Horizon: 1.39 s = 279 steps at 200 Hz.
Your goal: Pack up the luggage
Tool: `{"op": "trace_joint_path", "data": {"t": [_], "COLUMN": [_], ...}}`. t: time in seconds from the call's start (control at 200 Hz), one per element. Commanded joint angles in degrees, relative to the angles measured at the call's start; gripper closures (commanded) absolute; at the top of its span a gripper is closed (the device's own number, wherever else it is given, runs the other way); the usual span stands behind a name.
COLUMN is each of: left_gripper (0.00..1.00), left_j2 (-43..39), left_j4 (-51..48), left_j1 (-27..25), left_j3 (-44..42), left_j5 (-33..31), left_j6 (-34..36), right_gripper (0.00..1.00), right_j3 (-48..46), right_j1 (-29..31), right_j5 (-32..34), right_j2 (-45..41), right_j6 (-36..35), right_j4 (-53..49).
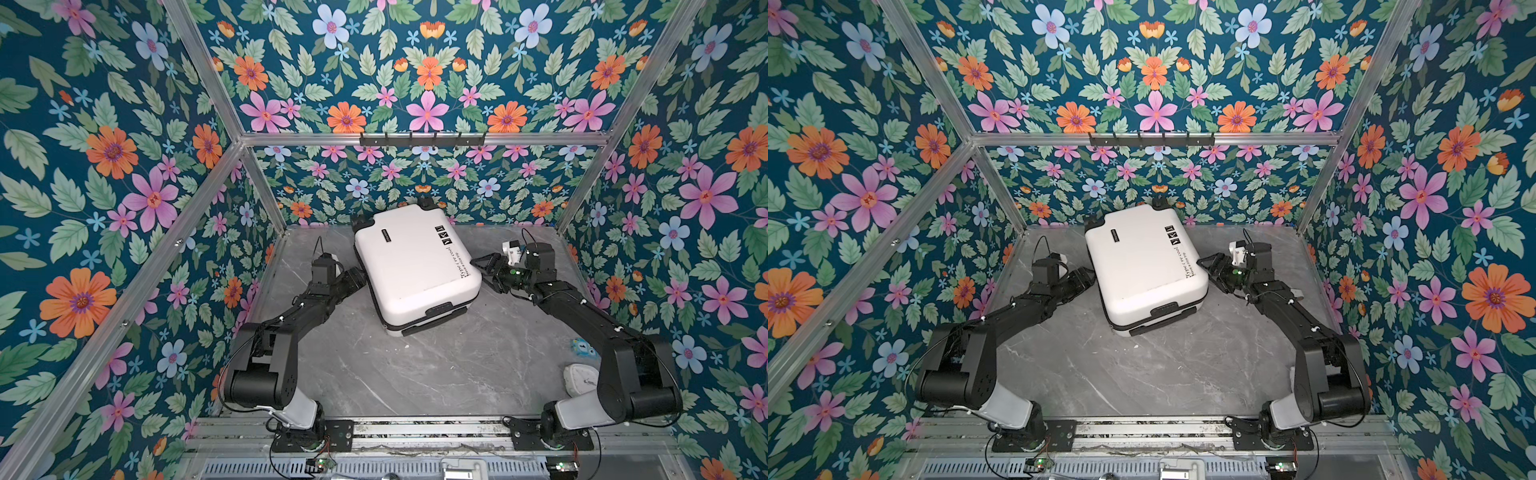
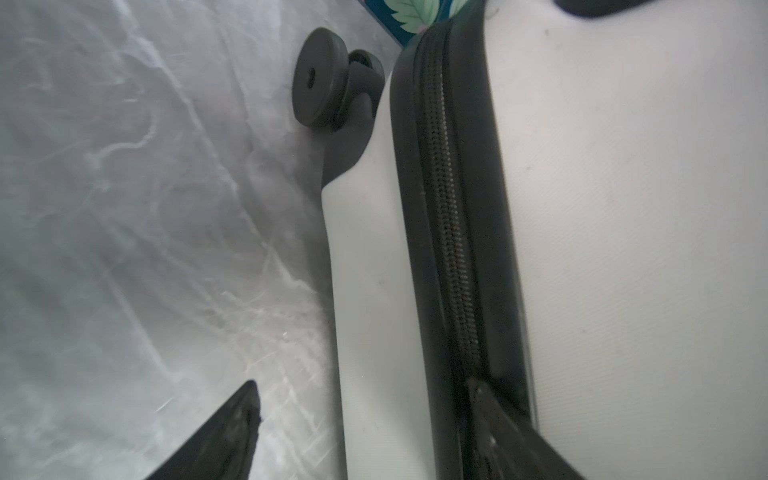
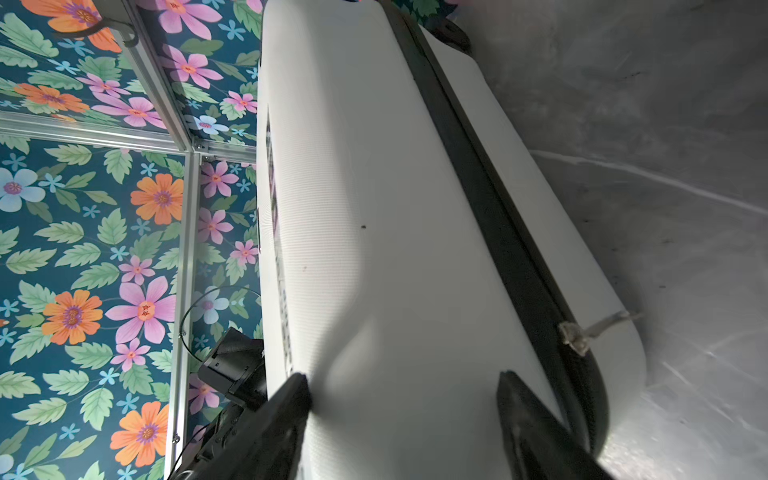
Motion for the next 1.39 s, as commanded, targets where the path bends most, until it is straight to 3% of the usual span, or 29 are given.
{"op": "trace_joint_path", "data": {"t": [0.0,0.23,0.39,0.615,0.79,0.895,1.085,1.225,1.39], "left_gripper": [0.19,0.19,0.19,0.20,0.23,0.33,0.42,0.44,0.52], "left_j2": [2.34,6.92,3.01,-12.68,-28.08,-38.08,-51.16,-50.33,-44.16], "left_j4": [0.37,1.60,-0.36,-5.58,-9.19,-9.02,-4.54,3.66,10.94], "left_j1": [-2.61,-5.74,-5.41,-5.12,-5.33,-5.88,-14.62,-20.40,-23.44], "left_j3": [2.41,7.56,5.67,-4.36,-15.69,-22.35,-32.12,-35.93,-36.67], "left_j5": [4.09,4.93,3.30,-0.39,0.31,1.57,-2.48,-6.28,-7.88], "left_j6": [1.89,2.28,4.60,9.99,11.88,11.74,11.55,9.80,13.78], "right_gripper": [0.28,0.20,0.18,0.16,0.21,0.24,0.26,0.25,0.25], "right_j3": [-1.82,-2.28,-0.83,1.56,2.26,2.52,1.86,0.45,0.07], "right_j1": [0.34,0.02,-0.97,-2.15,-2.15,-2.13,-2.10,-0.72,0.91], "right_j5": [0.37,6.46,8.55,12.28,14.55,15.22,13.74,13.48,14.35], "right_j2": [-2.46,-8.05,-10.06,-12.92,-16.61,-19.15,-22.40,-23.74,-24.44], "right_j6": [-1.76,-6.59,-10.04,-15.44,-18.44,-19.47,-20.11,-19.23,-18.68], "right_j4": [-3.20,-12.92,-19.35,-27.80,-32.16,-34.14,-35.08,-34.06,-34.52]}}
